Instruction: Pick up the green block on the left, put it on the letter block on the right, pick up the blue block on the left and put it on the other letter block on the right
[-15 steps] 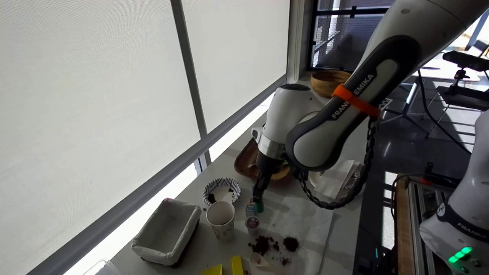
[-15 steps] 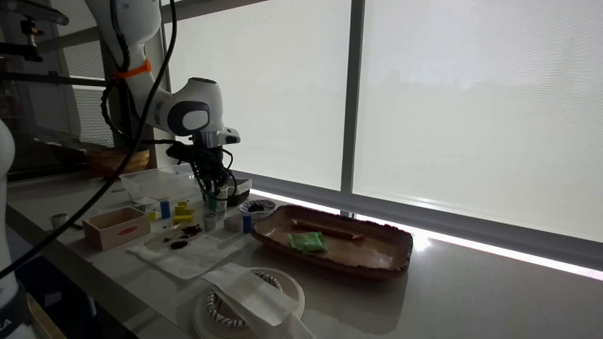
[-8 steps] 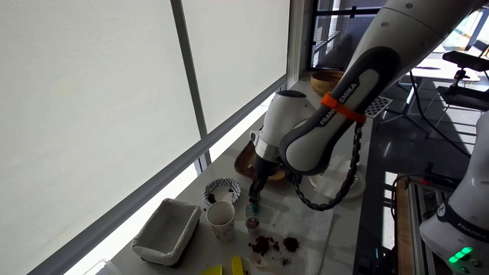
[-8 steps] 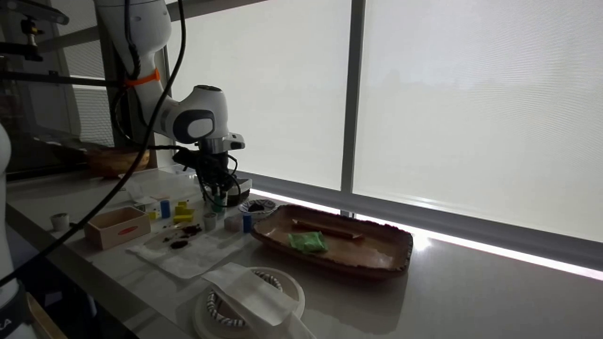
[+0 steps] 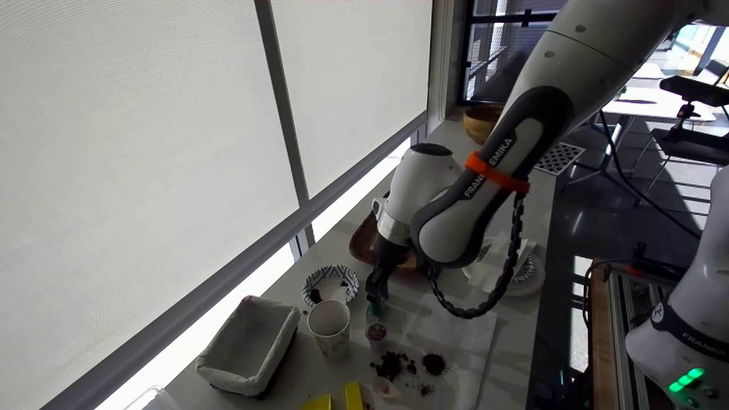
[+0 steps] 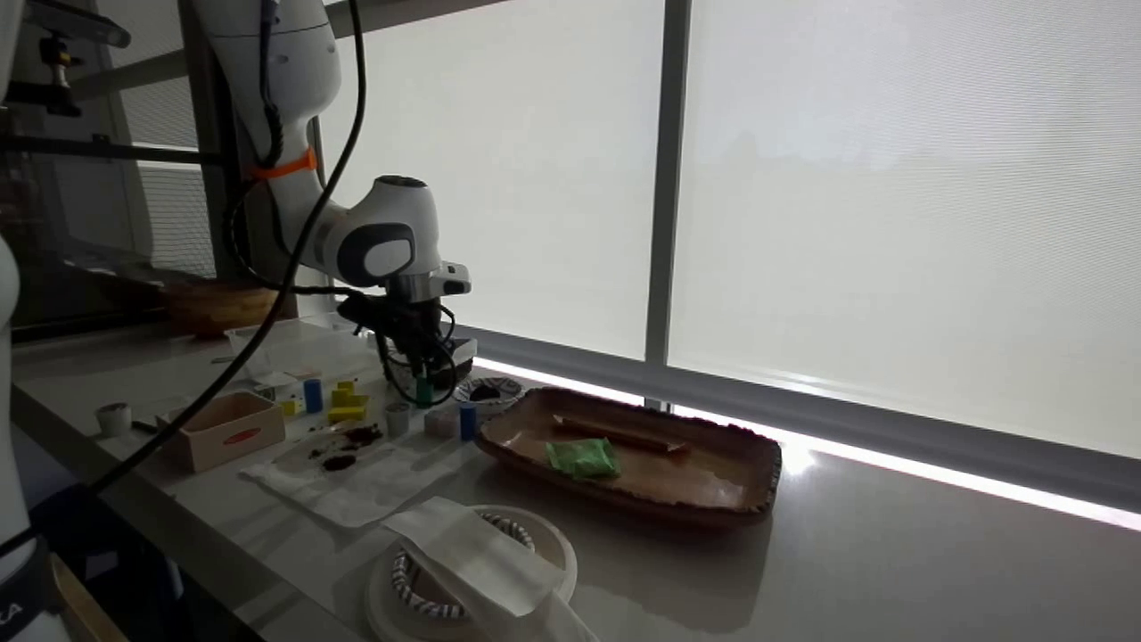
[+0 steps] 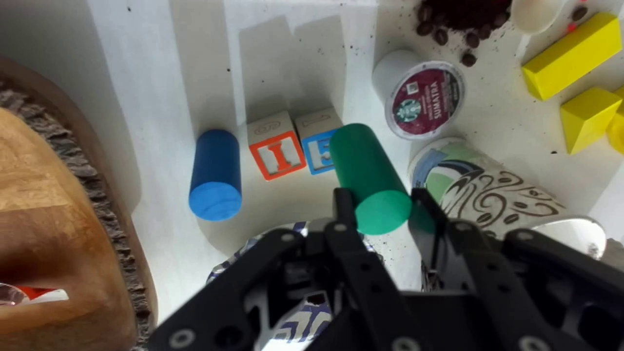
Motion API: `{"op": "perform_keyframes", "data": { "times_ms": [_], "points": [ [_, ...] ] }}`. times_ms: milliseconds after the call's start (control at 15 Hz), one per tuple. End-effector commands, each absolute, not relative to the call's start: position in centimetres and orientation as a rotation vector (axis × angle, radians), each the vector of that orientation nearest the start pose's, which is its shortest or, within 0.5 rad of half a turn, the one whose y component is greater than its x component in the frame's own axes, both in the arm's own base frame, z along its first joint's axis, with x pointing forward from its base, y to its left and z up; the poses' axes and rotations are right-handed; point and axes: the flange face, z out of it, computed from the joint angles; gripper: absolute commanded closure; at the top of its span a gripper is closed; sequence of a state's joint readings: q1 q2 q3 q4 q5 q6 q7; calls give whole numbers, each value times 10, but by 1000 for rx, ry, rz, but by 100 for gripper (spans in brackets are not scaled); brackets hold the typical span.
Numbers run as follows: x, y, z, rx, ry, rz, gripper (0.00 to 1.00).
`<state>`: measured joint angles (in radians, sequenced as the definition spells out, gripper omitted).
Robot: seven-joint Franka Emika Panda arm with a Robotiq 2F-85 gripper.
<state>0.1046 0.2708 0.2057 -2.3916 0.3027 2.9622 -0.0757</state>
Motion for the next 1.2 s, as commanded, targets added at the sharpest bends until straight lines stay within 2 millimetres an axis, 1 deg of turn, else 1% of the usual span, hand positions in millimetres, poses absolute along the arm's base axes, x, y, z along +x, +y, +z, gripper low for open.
{"op": "perform_keyframes", "data": {
  "times_ms": [0, 267, 733, 1133],
  "points": [
    [513, 143, 231, -2924, -54, -429, 92],
    [516, 144, 229, -2926, -26, -428, 92],
    [519, 136, 226, -2958, 15, -424, 92],
    [521, 143, 226, -2946, -2, -417, 92]
  ]
}}
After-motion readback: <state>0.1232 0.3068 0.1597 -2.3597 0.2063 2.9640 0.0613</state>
